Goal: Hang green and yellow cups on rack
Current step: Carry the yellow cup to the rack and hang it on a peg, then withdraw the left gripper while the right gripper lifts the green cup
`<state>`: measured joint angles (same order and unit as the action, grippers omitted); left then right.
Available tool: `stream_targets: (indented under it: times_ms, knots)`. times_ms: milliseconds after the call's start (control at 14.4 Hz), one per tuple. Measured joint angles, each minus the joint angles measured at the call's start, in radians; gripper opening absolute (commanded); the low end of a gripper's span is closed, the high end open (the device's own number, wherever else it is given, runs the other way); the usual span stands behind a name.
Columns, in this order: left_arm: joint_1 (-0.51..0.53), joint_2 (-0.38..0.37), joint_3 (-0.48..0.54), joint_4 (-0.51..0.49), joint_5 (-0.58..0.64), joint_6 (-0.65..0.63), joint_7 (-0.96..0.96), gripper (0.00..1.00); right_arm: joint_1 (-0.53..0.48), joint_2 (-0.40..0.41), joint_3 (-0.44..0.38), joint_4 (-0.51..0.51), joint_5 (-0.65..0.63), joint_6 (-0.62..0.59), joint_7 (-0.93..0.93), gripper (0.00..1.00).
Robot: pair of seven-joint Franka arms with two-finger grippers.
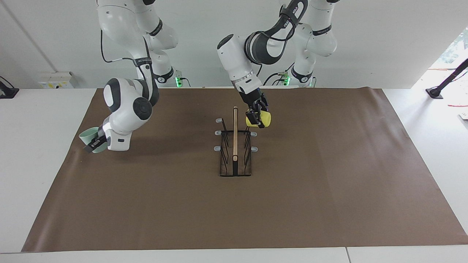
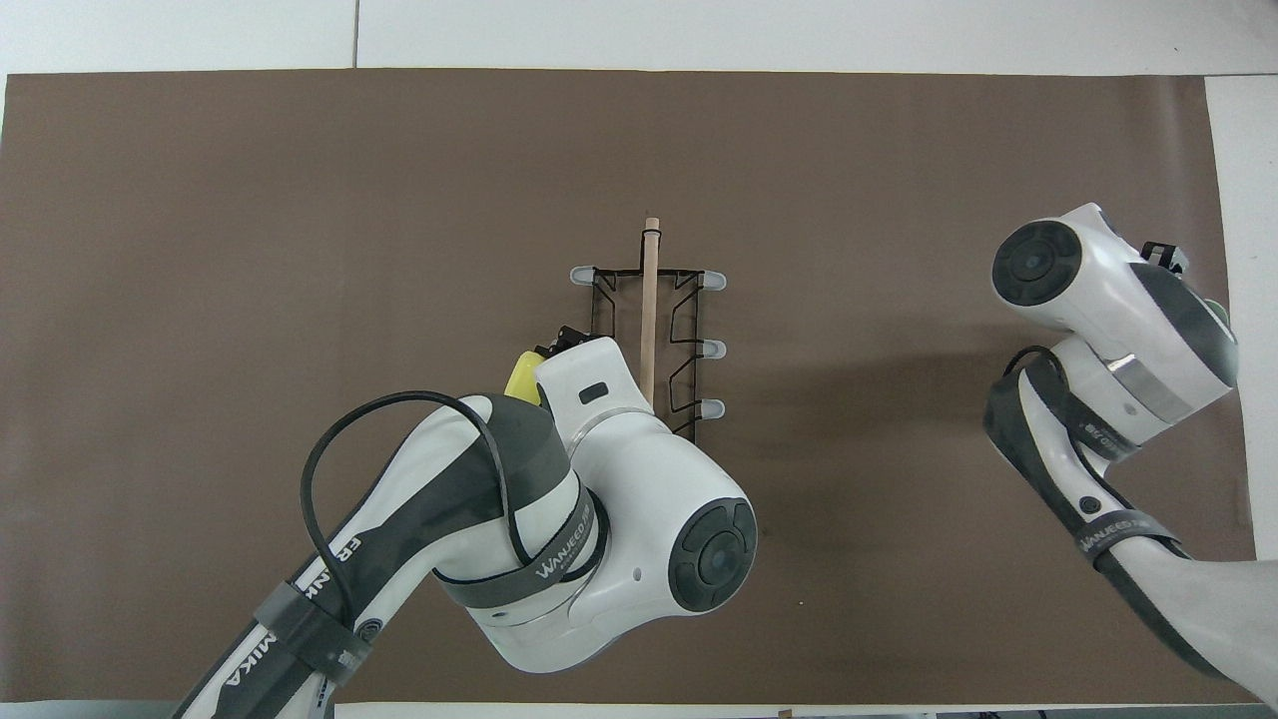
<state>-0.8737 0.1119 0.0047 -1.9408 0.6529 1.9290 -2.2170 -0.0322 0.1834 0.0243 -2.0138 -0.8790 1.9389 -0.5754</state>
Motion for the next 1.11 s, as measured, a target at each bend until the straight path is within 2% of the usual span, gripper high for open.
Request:
stream_targets:
  times_ms: [277,347,416,485,624,901,1109]
  knots:
    - [-0.014,0.005,-0.002,-0.003,-0.013,0.002,-0.003,0.05,-0.034,-0.013,0.000,0.007,0.143,0.050,0.001,0.00]
    - [-0.015,0.007,-0.003,-0.004,-0.014,0.003,-0.003,0.20,-0.041,-0.013,0.000,0.009,0.203,0.070,0.002,0.00]
    - [-0.015,0.008,-0.003,-0.004,-0.014,0.003,-0.003,0.51,-0.051,-0.013,0.000,0.011,0.274,0.090,0.003,0.00]
    - [-0.015,0.008,-0.003,-0.004,-0.014,0.003,-0.003,0.70,-0.068,-0.013,-0.001,0.012,0.341,0.106,0.003,0.00]
    - [-0.015,0.008,-0.003,-0.004,-0.016,0.007,-0.003,1.00,-0.103,-0.013,-0.002,0.017,0.447,0.120,0.002,0.00]
    - [-0.015,0.008,-0.006,-0.004,-0.018,0.023,-0.002,1.00,-0.111,-0.036,0.016,0.032,0.593,0.103,-0.081,0.00]
    - [-0.015,0.008,-0.005,-0.003,-0.018,0.023,0.011,1.00,-0.094,-0.115,0.052,0.056,0.782,-0.025,-0.119,0.00]
